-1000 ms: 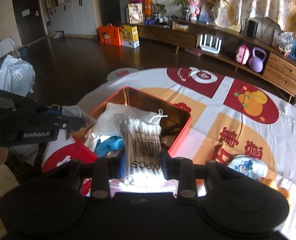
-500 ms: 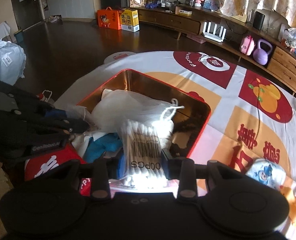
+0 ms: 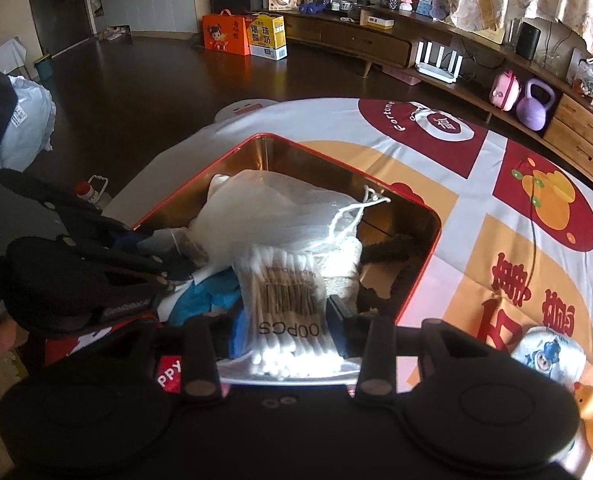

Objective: Organize soft objects
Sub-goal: 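Lower the mask and swab pack into the red box with both tools, then open both tools and withdraw them from the red box, then move the left tool to the cartoon face mask while the right tool reaches the yellow duck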

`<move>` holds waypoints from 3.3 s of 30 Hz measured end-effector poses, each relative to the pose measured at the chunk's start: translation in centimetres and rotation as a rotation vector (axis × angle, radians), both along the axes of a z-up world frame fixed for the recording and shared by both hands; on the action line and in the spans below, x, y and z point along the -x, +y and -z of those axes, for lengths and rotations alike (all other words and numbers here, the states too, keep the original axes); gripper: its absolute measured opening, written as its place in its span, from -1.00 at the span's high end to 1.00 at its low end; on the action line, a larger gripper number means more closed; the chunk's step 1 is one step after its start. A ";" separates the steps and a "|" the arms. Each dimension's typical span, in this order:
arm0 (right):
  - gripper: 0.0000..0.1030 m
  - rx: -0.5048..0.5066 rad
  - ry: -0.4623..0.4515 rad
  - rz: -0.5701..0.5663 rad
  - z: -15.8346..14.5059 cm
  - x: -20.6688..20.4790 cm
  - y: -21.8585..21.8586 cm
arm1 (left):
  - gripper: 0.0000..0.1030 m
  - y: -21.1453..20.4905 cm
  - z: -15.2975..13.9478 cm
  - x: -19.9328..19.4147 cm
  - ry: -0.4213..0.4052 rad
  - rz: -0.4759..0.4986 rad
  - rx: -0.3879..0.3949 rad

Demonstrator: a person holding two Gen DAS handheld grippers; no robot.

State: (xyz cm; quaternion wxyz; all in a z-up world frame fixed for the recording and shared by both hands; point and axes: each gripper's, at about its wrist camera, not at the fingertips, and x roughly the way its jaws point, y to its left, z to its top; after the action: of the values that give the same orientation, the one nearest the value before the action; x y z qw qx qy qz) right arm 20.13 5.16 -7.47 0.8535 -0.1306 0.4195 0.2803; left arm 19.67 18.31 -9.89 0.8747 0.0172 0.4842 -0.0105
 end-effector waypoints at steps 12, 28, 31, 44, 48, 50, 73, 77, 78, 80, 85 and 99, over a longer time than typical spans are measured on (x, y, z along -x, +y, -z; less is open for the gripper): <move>-0.06 -0.034 -0.011 -0.017 -1.5 1.4 -0.8 | 0.73 -0.2 -0.9 1.0 -0.027 -0.010 0.006; -0.35 -0.102 -0.062 -0.014 -4.8 4.3 -3.5 | 0.25 -1.0 -4.4 4.2 -0.106 -0.036 0.047; -0.37 -0.108 -0.076 -0.008 -5.4 4.8 -4.2 | -0.16 -1.2 -5.1 5.0 -0.135 -0.045 0.051; -0.83 -0.187 -0.101 0.032 -7.7 7.4 -8.7 | -0.30 -4.2 -8.0 7.5 -0.222 -0.026 0.073; -0.92 -0.211 -0.109 0.047 -8.2 8.1 -10.7 | -0.36 -5.8 -8.5 8.0 -0.240 -0.005 0.080; -0.95 -0.221 -0.114 0.060 -8.3 8.4 -11.9 | -0.47 -6.7 -8.7 8.2 -0.251 0.004 0.086; -0.99 -0.180 -0.100 0.285 -5.0 7.3 -26.7 | -0.64 -20.3 -6.9 4.1 -0.236 0.133 0.122; -0.99 -0.152 -0.082 0.290 -3.6 6.3 -28.5 | -0.64 -22.1 -5.6 2.5 -0.207 0.160 0.103; -0.99 -0.146 -0.078 0.291 -3.3 6.0 -28.8 | -0.64 -22.5 -5.2 2.1 -0.202 0.169 0.102; -0.99 -0.138 -0.066 0.293 -2.7 5.3 -29.4 | -0.64 -23.1 -4.6 1.1 -0.190 0.178 0.107; -0.94 -0.115 -0.041 0.300 -1.2 3.4 -30.8 | -0.64 -24.5 -3.1 -1.6 -0.144 0.182 0.122; -0.64 -0.060 -0.004 0.288 2.2 -2.3 -32.1 | -0.64 -26.1 1.8 -7.3 -0.063 0.154 0.110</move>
State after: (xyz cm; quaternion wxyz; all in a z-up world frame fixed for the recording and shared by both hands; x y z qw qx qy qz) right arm 22.41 -26.97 -9.70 0.8892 -0.0441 0.4237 0.1669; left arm 26.94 -7.78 -11.72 0.8858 0.0067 0.4523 -0.1039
